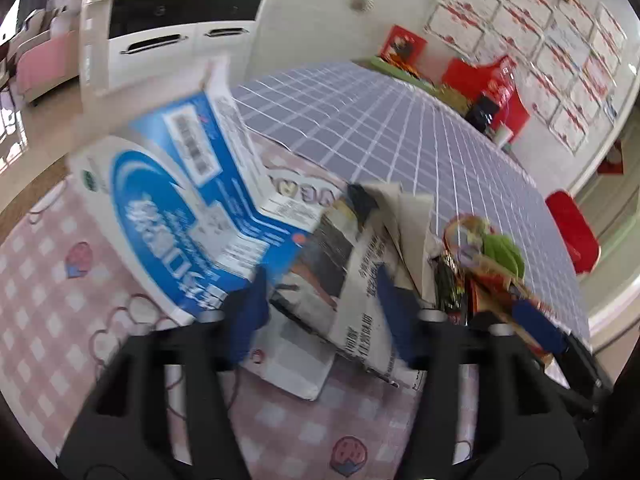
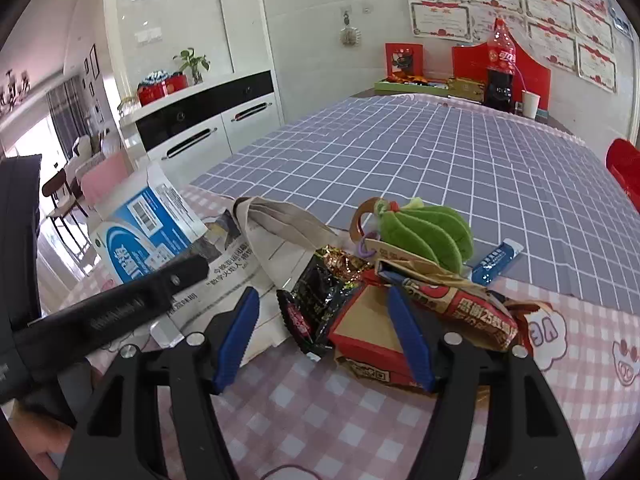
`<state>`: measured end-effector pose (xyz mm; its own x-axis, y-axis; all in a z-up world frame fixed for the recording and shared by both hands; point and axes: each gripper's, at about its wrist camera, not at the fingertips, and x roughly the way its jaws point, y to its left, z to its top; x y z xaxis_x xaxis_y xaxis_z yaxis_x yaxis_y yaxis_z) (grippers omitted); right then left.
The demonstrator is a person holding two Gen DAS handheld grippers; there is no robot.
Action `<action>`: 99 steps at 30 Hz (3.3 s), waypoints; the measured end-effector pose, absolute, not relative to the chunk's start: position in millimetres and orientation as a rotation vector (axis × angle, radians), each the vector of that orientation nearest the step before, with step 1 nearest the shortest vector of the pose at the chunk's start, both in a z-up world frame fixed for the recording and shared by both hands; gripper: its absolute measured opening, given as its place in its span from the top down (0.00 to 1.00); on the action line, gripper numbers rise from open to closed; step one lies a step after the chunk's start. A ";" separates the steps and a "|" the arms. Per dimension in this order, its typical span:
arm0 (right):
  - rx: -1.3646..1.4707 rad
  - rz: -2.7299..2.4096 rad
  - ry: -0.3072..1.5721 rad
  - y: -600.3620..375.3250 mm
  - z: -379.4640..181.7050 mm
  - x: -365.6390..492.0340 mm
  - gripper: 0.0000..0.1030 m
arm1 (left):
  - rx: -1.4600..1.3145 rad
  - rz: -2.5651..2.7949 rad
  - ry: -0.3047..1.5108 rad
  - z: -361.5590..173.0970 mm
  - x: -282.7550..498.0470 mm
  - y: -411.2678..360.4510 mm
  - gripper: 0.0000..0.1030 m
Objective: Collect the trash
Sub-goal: 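Grasp the folded newspaper with the left tool while the right tool grasps the black snack bag, then carry both items over the wastebasket and open the left tool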
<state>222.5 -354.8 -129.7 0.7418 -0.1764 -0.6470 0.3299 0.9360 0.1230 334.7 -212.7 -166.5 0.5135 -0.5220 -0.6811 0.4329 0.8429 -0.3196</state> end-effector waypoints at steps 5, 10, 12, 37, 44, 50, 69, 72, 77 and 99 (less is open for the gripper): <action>0.181 -0.269 0.709 -347.6 -131.2 232.4 0.36 | -0.185 -0.601 0.823 -163.7 333.3 -199.5 0.76; 0.135 -0.254 0.786 -341.2 -141.1 252.6 0.43 | -0.171 -0.620 0.775 -153.0 321.4 -196.6 0.81; 0.118 -0.277 0.819 -340.6 -146.3 260.2 0.48 | -0.159 -0.628 0.756 -148.6 316.7 -198.2 0.83; 0.291 -0.094 0.604 -302.0 -72.5 192.9 0.91 | -0.229 -0.688 0.546 -67.6 245.2 -135.9 0.92; 0.229 0.037 0.560 -234.2 -37.6 189.1 0.91 | -0.276 -0.602 0.462 -40.2 220.9 -72.1 0.92; 0.167 0.169 0.541 -154.9 -18.8 205.6 0.91 | -0.332 -0.492 0.392 -26.5 206.6 5.6 0.92; 0.076 0.555 0.792 66.0 -92.9 283.1 0.91 | -0.450 -0.030 0.526 -106.5 239.0 212.8 0.92; 0.070 0.577 0.855 85.2 -118.4 295.1 0.91 | -0.465 0.030 0.591 -135.2 254.7 229.4 0.92; 0.049 0.588 0.931 108.2 -154.0 316.7 0.91 | -0.468 0.093 0.700 -179.8 281.1 246.7 0.92; 0.043 0.538 1.025 126.6 -220.1 381.1 0.91 | -0.412 0.239 0.882 -257.9 364.6 264.9 0.37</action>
<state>381.1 126.6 -220.1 0.4017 0.4455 -0.8001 -0.4060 0.8698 0.2804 364.6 264.9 -257.9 0.6164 0.0344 -0.7867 -0.3680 0.8958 -0.2492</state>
